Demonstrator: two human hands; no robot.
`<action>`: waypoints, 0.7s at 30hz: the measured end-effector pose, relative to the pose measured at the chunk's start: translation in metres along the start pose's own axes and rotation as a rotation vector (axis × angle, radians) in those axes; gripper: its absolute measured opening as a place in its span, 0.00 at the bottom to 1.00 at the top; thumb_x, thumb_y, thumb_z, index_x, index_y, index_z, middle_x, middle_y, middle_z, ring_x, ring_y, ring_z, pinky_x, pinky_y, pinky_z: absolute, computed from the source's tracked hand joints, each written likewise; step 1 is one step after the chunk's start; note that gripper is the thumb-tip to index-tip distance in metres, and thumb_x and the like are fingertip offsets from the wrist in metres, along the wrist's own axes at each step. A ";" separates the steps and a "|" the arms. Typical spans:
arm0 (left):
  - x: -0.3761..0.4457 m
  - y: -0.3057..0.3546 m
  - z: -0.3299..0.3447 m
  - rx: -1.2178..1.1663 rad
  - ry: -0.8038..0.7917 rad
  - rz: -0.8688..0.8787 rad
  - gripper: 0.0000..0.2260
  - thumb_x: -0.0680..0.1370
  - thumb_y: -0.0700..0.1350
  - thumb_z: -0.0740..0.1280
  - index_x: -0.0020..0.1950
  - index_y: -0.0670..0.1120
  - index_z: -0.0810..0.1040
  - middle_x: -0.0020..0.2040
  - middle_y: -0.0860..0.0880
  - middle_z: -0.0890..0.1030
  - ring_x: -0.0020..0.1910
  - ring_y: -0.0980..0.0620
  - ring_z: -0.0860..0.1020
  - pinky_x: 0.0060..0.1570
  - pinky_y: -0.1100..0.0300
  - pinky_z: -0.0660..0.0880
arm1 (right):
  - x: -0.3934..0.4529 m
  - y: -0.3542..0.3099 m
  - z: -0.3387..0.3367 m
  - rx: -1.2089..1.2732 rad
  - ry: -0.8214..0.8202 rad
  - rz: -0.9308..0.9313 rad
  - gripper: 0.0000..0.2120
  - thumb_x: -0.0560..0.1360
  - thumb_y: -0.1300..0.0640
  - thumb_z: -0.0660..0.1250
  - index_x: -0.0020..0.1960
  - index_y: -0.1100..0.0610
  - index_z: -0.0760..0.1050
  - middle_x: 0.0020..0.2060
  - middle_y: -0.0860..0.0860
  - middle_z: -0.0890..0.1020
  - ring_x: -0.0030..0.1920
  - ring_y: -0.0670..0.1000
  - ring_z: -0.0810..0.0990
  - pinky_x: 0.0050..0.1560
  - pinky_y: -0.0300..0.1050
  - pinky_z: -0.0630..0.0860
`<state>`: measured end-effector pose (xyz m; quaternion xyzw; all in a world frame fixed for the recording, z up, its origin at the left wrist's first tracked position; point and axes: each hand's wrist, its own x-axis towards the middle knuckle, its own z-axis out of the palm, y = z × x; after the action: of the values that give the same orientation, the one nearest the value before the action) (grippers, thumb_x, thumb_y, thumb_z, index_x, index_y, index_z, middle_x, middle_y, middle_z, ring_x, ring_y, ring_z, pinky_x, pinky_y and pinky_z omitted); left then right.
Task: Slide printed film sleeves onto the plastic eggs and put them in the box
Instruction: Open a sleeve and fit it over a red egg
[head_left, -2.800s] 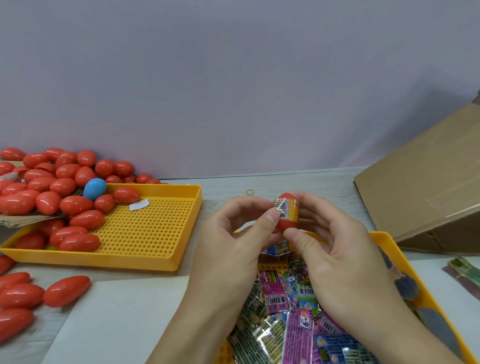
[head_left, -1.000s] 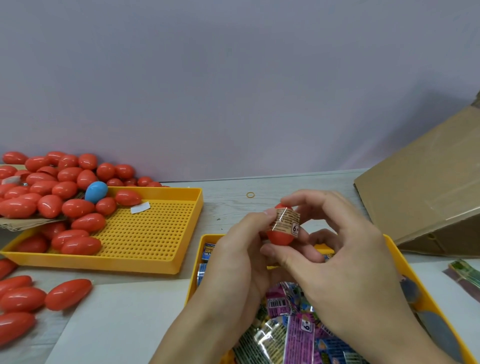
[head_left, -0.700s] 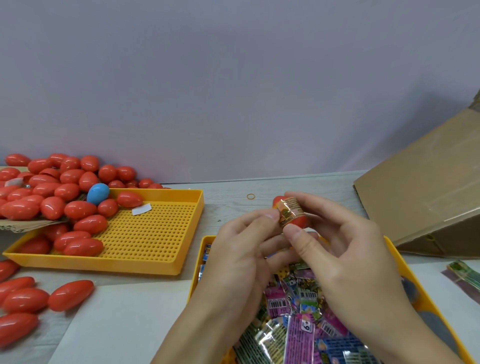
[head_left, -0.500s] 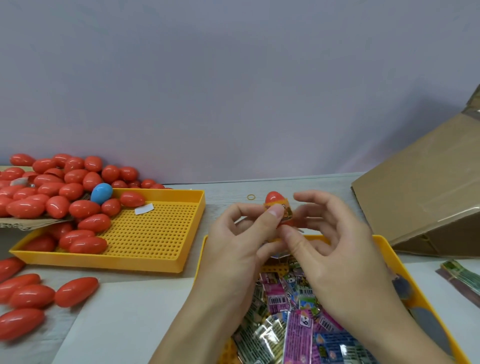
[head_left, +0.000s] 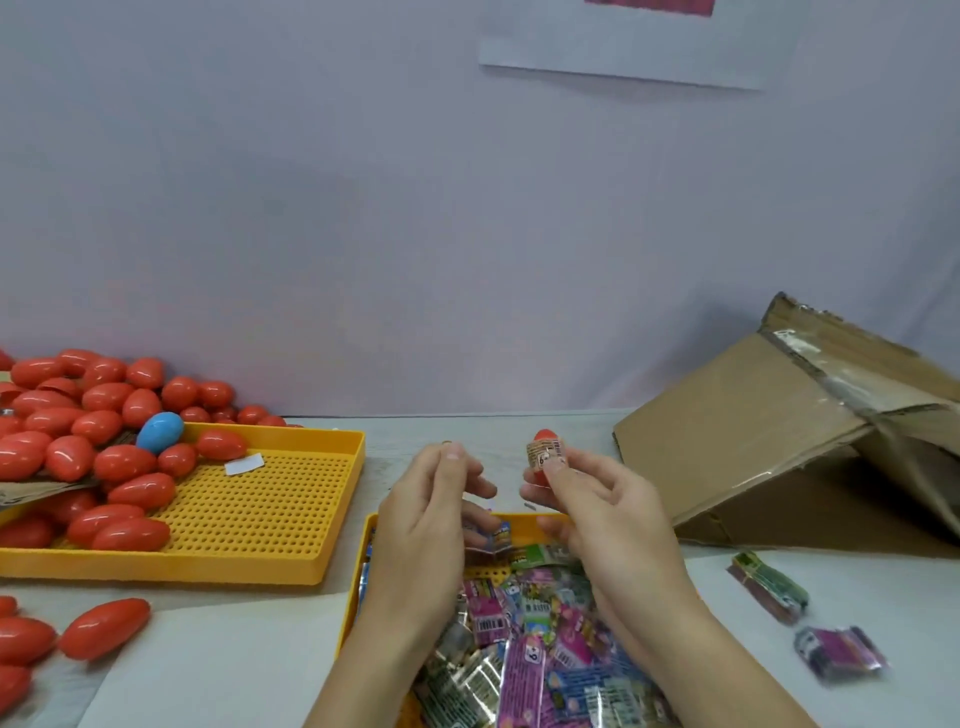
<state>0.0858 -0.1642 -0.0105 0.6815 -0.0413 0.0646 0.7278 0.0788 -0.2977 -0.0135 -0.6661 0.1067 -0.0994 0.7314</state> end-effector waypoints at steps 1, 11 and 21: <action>0.002 -0.004 0.000 0.008 -0.002 0.028 0.14 0.84 0.47 0.56 0.46 0.44 0.77 0.40 0.46 0.82 0.35 0.47 0.81 0.37 0.51 0.79 | 0.003 -0.006 -0.003 0.097 -0.003 0.059 0.10 0.79 0.54 0.67 0.56 0.58 0.80 0.46 0.51 0.87 0.48 0.48 0.86 0.43 0.43 0.77; 0.012 -0.013 -0.005 -0.009 0.014 -0.014 0.18 0.85 0.45 0.52 0.48 0.42 0.80 0.40 0.48 0.84 0.36 0.45 0.82 0.36 0.50 0.77 | 0.056 -0.133 -0.098 0.526 0.445 -0.077 0.13 0.84 0.50 0.55 0.52 0.56 0.74 0.46 0.55 0.82 0.44 0.55 0.82 0.26 0.36 0.69; 0.013 -0.006 -0.003 -0.024 -0.005 -0.059 0.15 0.84 0.40 0.57 0.45 0.40 0.81 0.37 0.45 0.84 0.32 0.48 0.80 0.31 0.57 0.77 | 0.007 -0.066 -0.059 -0.258 -0.240 0.095 0.11 0.80 0.59 0.64 0.47 0.54 0.85 0.35 0.52 0.81 0.31 0.49 0.76 0.26 0.40 0.63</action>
<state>0.0989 -0.1606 -0.0143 0.6740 -0.0238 0.0408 0.7372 0.0684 -0.3625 0.0462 -0.7558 0.0620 0.0297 0.6512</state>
